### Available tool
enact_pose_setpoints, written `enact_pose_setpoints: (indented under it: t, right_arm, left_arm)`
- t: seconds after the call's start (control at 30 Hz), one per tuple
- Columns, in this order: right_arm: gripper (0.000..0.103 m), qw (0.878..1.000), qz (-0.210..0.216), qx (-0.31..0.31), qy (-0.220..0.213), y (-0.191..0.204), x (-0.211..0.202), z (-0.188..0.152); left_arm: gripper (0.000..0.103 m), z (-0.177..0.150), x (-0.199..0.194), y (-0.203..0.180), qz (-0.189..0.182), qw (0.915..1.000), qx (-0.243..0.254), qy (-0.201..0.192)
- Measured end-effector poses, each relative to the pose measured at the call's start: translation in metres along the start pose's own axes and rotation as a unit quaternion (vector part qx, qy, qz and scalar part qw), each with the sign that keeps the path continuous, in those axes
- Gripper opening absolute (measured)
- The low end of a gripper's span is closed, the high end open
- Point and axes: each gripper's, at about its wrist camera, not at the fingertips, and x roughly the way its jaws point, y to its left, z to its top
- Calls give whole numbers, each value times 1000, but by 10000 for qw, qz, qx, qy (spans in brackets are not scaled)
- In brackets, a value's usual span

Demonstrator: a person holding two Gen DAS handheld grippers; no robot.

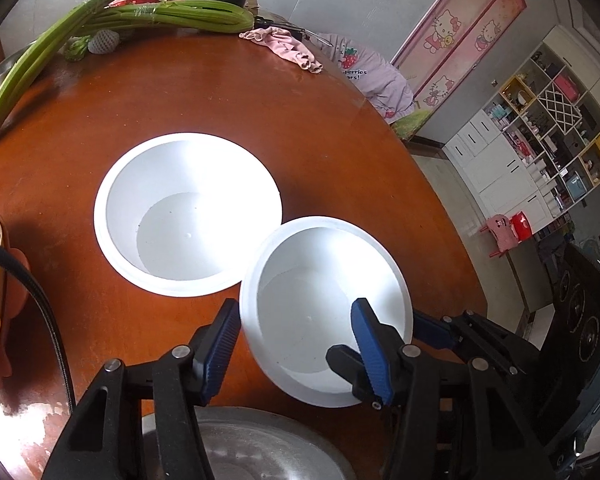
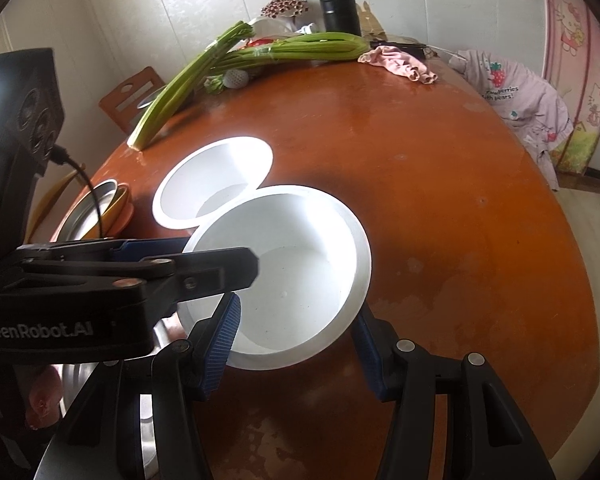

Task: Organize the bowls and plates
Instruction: 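Close the left gripper on the white paper bowl rim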

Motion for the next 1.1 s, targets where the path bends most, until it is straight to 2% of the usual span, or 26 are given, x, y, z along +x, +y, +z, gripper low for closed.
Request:
enact_pose_setpoints:
  t: [0.17, 0.33, 0.8, 1.1]
  right_arm:
    - [57, 10000, 15, -30, 14, 3, 0, -2]
    - [57, 10000, 32, 11, 18, 3, -2, -4]
    - [57, 9999, -1, 22, -157, 0, -16, -4]
    - [57, 9993, -57, -10, -382, 0, -28, -2]
  left_arm:
    - [54, -1, 1, -3, 21, 10000, 49, 3]
    - [46, -1, -2, -5, 110, 9998, 113, -74]
    - [45, -3, -9, -15, 114, 9994, 258, -177]
    - [45, -4, -21, -22, 56, 9985, 366, -406]
